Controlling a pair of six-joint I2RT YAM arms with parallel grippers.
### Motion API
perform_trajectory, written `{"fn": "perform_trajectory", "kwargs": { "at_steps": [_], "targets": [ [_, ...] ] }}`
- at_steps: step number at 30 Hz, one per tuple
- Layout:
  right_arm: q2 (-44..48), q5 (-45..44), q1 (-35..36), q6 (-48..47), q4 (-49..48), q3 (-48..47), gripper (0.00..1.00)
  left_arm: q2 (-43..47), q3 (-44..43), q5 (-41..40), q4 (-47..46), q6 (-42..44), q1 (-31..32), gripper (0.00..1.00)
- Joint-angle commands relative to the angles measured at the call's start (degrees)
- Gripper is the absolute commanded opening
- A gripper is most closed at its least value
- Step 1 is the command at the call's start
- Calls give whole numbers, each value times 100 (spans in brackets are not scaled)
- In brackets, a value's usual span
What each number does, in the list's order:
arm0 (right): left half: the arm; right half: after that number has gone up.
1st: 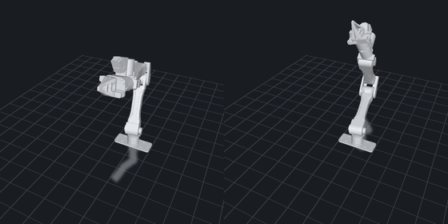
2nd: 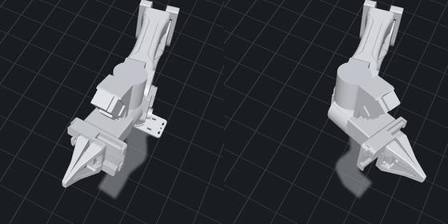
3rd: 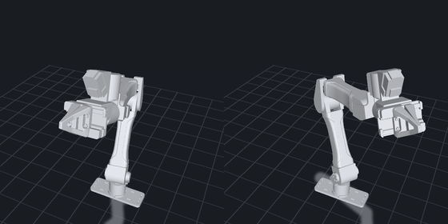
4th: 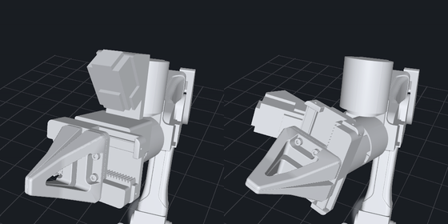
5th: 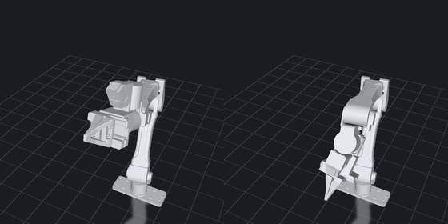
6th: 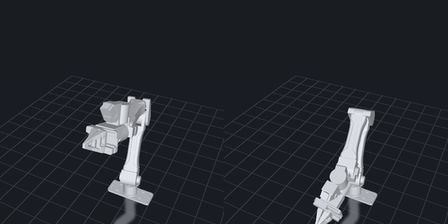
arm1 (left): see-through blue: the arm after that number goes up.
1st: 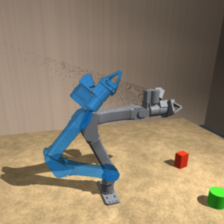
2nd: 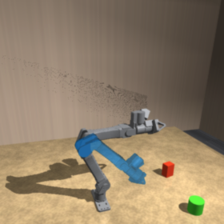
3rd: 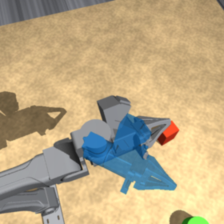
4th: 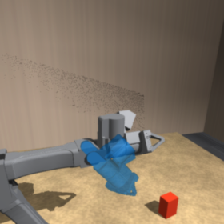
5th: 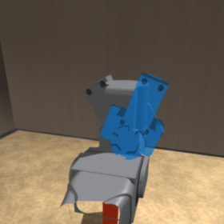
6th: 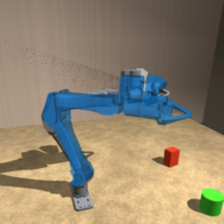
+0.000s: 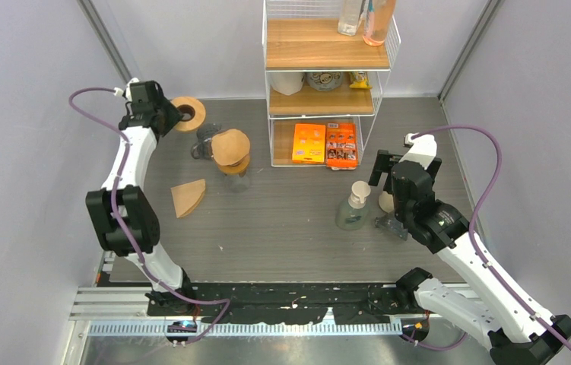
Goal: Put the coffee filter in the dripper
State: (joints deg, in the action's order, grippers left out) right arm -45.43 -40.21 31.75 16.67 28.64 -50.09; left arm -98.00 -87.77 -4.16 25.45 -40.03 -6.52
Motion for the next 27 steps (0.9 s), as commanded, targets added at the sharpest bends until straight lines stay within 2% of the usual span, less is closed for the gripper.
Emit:
{"fn": "perform_trajectory", "kwargs": {
  "at_steps": [1,6,14,20,22,27],
  "targets": [
    [-21,-79,-11,71,-72,-202,95,-274,-575,214,-301,-184,-20,17],
    [-63,-54,-10,130,-27,-213,96,-710,-774,387,-284,-97,-20,19],
    [-167,20,-11,170,-10,-242,96,-1390,-1416,1167,117,411,12,22],
    [-193,31,-10,186,44,-256,95,-1616,-1682,1081,385,871,152,25],
    [-188,19,-11,152,43,-243,96,-1746,-1879,1073,614,1096,186,28],
    [-146,-22,-9,103,54,-206,95,-2144,-2496,1087,1295,1473,195,28]
  ]
}}
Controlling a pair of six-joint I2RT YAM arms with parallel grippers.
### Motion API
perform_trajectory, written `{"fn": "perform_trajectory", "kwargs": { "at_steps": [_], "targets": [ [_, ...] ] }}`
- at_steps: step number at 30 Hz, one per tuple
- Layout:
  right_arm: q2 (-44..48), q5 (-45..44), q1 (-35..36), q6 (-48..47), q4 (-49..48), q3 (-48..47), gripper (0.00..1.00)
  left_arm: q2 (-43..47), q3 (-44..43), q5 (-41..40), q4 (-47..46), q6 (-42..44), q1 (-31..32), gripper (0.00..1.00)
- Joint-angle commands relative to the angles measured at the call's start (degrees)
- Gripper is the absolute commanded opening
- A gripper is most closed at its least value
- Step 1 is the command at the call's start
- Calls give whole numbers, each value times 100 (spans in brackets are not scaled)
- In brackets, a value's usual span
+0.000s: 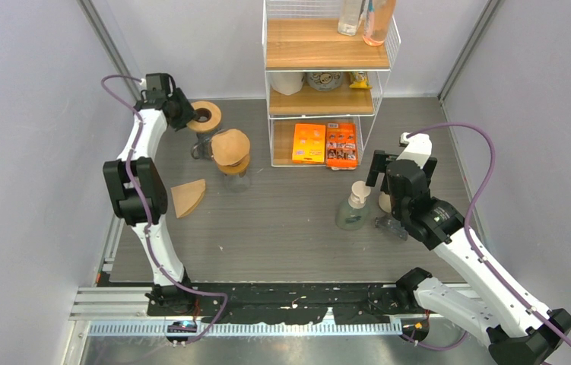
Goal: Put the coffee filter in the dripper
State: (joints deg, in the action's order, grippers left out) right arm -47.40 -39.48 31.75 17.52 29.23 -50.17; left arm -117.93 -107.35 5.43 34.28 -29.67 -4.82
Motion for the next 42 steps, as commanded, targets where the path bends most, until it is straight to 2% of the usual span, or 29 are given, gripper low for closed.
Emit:
{"fn": "perform_trajectory", "kwargs": {
  "at_steps": [1,8,17,23,29,33,35,42],
  "targets": [
    [62,-90,-10,22,-1,-196,96,-183,-549,146,447,461,25,28],
    [118,-74,-8,38,2,-165,96,-302,-563,390,449,497,25,29],
    [177,-66,-11,25,7,-133,96,-462,-560,609,549,525,26,38],
    [254,-46,-7,32,21,-109,96,-437,-588,503,638,557,31,51],
    [294,-39,-11,21,25,-89,95,-363,-587,497,701,584,25,70],
    [320,-40,-6,3,26,-83,96,-207,-530,533,701,607,32,85],
    [334,-48,-10,6,16,-81,95,-28,-443,585,671,584,26,98],
    [321,-79,-11,1,-86,-44,95,1070,505,540,47,432,25,100]
  ]
}}
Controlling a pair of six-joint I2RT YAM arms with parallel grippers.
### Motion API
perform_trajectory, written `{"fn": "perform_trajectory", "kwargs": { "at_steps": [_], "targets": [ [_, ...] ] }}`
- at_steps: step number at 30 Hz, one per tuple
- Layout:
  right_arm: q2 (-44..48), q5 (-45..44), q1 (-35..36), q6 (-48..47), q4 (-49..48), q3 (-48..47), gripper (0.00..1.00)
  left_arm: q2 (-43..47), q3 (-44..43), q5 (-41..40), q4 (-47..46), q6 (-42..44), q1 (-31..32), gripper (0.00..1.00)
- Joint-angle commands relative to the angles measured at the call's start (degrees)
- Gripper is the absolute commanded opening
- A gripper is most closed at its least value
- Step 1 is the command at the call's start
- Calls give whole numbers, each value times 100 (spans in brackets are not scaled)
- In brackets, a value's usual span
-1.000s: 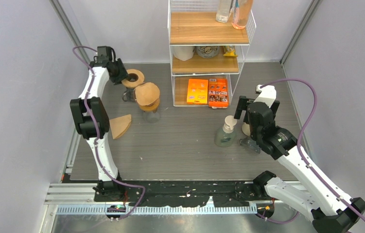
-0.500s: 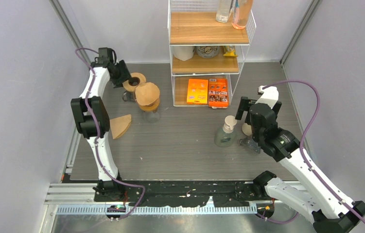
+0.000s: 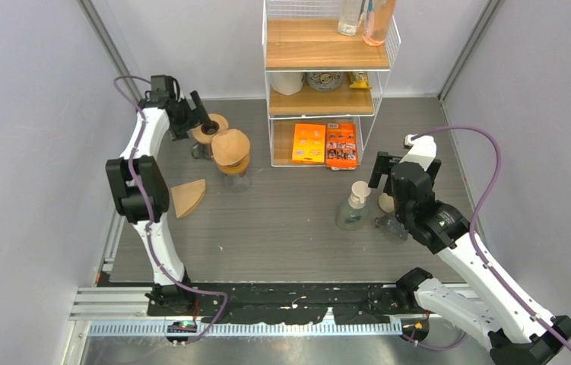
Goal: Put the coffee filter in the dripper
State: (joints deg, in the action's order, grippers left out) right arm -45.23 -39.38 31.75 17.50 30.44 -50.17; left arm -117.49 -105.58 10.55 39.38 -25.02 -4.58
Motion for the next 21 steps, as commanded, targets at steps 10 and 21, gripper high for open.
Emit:
{"fn": "perform_trajectory", "kwargs": {
  "at_steps": [10,21],
  "targets": [
    [-53,169,-10,-221,-1172,138,95,3458,3052,-1661,-657,-674,1,99],
    [166,-254,-11,216,-947,259,95,5470,5244,-2223,-1241,-1387,1,99]
  ]
}}
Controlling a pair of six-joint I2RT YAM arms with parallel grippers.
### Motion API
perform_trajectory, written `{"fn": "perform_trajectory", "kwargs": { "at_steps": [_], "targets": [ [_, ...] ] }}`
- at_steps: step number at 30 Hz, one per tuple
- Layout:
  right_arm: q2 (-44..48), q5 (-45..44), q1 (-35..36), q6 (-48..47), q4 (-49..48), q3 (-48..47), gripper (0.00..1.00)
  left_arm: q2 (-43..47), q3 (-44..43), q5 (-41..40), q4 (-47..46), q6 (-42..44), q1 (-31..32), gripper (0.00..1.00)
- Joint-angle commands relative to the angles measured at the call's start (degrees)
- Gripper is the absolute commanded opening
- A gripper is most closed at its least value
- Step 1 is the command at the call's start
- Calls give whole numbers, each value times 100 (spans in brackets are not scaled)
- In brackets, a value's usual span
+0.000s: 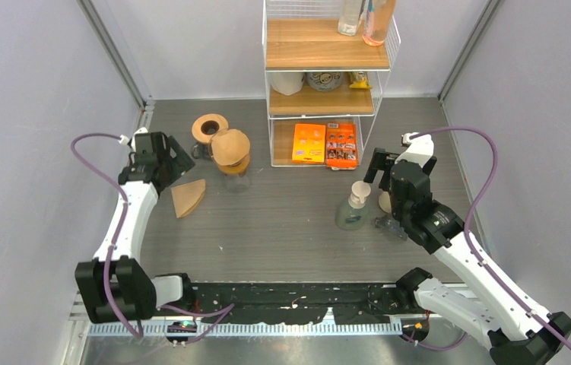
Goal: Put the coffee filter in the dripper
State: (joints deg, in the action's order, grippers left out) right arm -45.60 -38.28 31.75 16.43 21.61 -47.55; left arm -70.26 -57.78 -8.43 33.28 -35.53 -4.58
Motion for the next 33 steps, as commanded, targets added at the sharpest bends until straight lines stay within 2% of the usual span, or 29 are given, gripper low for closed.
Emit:
{"fn": "perform_trajectory", "kwargs": {
  "at_steps": [1,6,9,14,19,26,33],
  "targets": [
    [229,-443,-11,378,17,-15,95,936,729,-265,-792,-337,1,100],
    [396,-268,-15,592,687,-17,95,1734,1695,-410,-1110,-540,3,100],
    [357,-118,-86,972,1252,-54,96,2050,1788,-406,-1139,-591,2,99],
    [286,542,-614,1769,2102,125,95,2340,1894,-345,-1341,-584,1,100],
    [302,1453,-1132,1880,2037,602,96,2486,2207,-140,-1788,-571,1,100],
    [78,1874,-1564,1836,1555,1086,100,2524,2207,-121,-1763,-456,1,100],
    [18,2281,-2053,1745,1042,1540,89,2489,2194,25,-1780,-437,2,100]
  ]
}}
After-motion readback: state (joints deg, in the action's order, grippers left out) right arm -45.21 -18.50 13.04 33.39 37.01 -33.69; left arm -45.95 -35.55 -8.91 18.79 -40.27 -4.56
